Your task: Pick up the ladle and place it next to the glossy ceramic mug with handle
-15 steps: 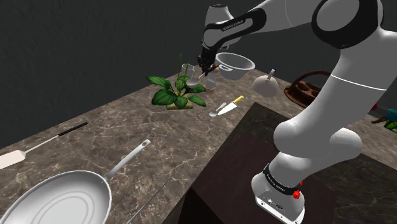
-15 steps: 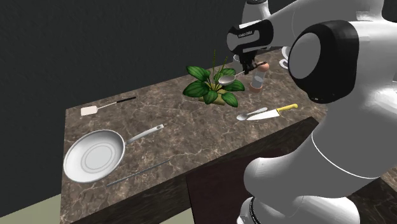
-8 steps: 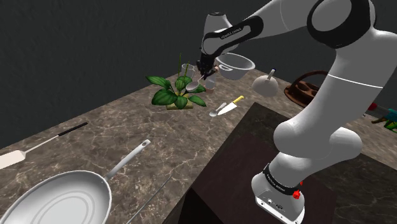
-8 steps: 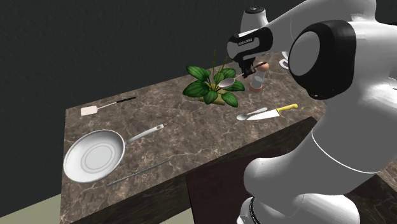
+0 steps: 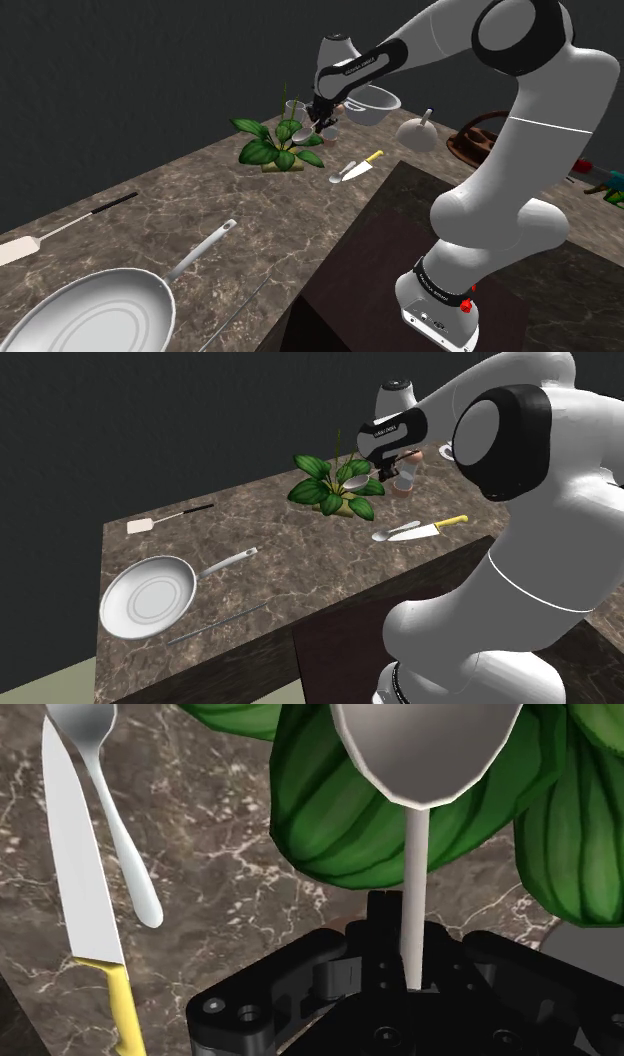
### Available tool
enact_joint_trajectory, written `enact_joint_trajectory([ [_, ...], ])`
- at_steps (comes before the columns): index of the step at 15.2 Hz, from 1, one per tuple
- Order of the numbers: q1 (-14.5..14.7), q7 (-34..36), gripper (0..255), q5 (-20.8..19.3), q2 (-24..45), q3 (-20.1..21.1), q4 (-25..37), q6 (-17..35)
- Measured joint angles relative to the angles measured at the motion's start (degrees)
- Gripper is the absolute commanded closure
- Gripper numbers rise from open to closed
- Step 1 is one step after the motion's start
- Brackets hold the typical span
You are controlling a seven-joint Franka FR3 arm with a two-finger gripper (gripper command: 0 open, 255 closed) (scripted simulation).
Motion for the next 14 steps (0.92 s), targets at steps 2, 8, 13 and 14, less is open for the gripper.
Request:
enact_joint_trajectory([
  [2, 0.4, 0.9, 0, -0.5, -0.9, 0.0, -0.1, -0.7],
  [8, 5.9, 10.9, 0, -6.0, -7.8, 1.4, -0.1, -9.3],
  [13, 6.6, 14.0, 0, -9.1, -6.7, 1.0, -0.5, -8.7],
  [14, 6.6, 14.4, 0, -9.6, -6.3, 0.8, -0.7, -8.2],
])
